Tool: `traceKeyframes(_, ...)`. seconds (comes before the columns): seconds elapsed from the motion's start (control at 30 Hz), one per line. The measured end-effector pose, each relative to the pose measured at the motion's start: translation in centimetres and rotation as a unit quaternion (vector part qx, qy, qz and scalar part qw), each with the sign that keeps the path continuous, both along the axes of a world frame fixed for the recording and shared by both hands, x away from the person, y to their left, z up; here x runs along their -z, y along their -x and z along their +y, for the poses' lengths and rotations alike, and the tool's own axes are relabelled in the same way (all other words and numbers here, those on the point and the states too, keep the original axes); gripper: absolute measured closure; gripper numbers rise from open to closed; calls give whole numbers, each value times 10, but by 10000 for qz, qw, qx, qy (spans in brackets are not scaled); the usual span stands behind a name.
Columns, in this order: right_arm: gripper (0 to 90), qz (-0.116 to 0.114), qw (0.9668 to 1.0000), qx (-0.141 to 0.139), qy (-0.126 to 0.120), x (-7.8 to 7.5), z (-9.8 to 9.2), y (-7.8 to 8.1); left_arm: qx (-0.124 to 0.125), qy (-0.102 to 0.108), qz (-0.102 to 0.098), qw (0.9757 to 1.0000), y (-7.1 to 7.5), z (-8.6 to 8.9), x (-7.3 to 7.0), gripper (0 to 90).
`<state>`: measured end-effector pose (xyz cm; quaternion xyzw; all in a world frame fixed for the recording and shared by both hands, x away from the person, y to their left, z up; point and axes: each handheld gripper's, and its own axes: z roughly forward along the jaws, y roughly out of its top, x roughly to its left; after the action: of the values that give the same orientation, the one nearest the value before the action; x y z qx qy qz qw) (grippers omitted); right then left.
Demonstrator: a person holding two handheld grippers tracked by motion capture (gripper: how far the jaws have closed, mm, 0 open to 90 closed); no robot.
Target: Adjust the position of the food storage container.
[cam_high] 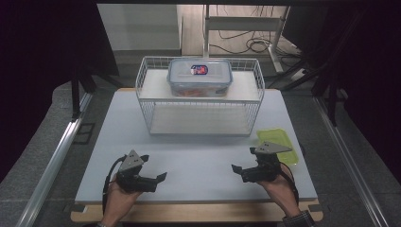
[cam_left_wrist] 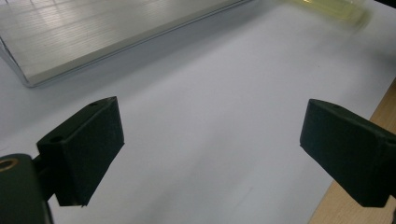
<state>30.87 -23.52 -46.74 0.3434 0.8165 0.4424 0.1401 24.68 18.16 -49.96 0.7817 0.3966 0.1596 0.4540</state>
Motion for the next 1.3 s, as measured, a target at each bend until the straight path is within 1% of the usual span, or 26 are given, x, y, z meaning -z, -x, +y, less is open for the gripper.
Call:
traceKeyframes(0.1, 0, 87, 9998, 188, 21, 0, -6, -5, -1, 3, 13, 10000, -1, 1, 1, 60)
traceKeyframes(0.17, 0, 163, 9993, 330, 42, 0, -14, -9, 0, -2, 20, 10000, -1, 1, 1, 60)
traceKeyframes(0.23, 4, 180, 9988, 455, 58, -1, -21, -12, -1, -4, 28, 10000, -1, 1, 1, 60)
traceKeyframes(0.33, 67, 159, 9974, 688, 158, -3, -34, -18, 16, -20, 51, 10000, -2, 0, 3, 61)
traceKeyframes(0.4, 149, 158, 9957, 885, 221, -5, -44, -22, 21, -35, 58, 10000, -2, -1, 3, 61)
traceKeyframes(0.47, 257, 164, 9942, 1020, 284, -7, -54, -26, 16, -50, 61, 10000, -3, -1, 3, 62)
traceKeyframes(0.53, 361, 119, 9929, 1130, 362, -10, -63, -29, 23, -53, 72, 10000, -3, -1, 4, 63)
traceKeyframes(0.63, 538, 118, 9908, 1291, 387, -14, -78, -36, 11, -45, 89, 9999, -4, -1, 4, 63)
traceKeyframes(0.73, 723, 61, 9883, 1417, 560, -15, -90, -44, -9, -36, 89, 10000, -4, 0, 4, 64)
traceKeyframes(0.8, 814, 62, 9855, 1551, 683, -16, -97, -50, -9, -39, 85, 10000, -5, 0, 4, 64)
traceKeyframes(0.87, 874, 84, 9832, 1682, 701, -15, -105, -57, -19, -36, 84, 10000, -5, 0, 3, 65)
traceKeyframes(0.93, 887, 118, 9803, 1843, 705, -15, -114, -64, -21, -37, 84, 10000, -5, 1, 4, 65)
traceKeyframes(1.0, 888, 133, 9758, 2042, 766, -13, -123, -71, -25, -38, 93, 9999, -5, 1, 4, 65)
traceKeyframes(1.07, 889, 119, 9723, 2208, 753, -11, -132, -76, -35, -36, 103, 9999, -6, 1, 4, 66)
traceKeyframes(1.13, 889, 108, 9685, 2353, 802, -7, -140, -82, -41, -52, 110, 9999, -6, 1, 5, 66)
traceKeyframes(1.2, 889, 158, 9670, 2417, 790, -4, -144, -86, -50, -58, 119, 9999, -6, 1, 5, 67)
traceKeyframes(1.3, 889, 273, 9670, 2406, 792, 3, -147, -92, -49, -63, 140, 9999, -7, 1, 5, 67)
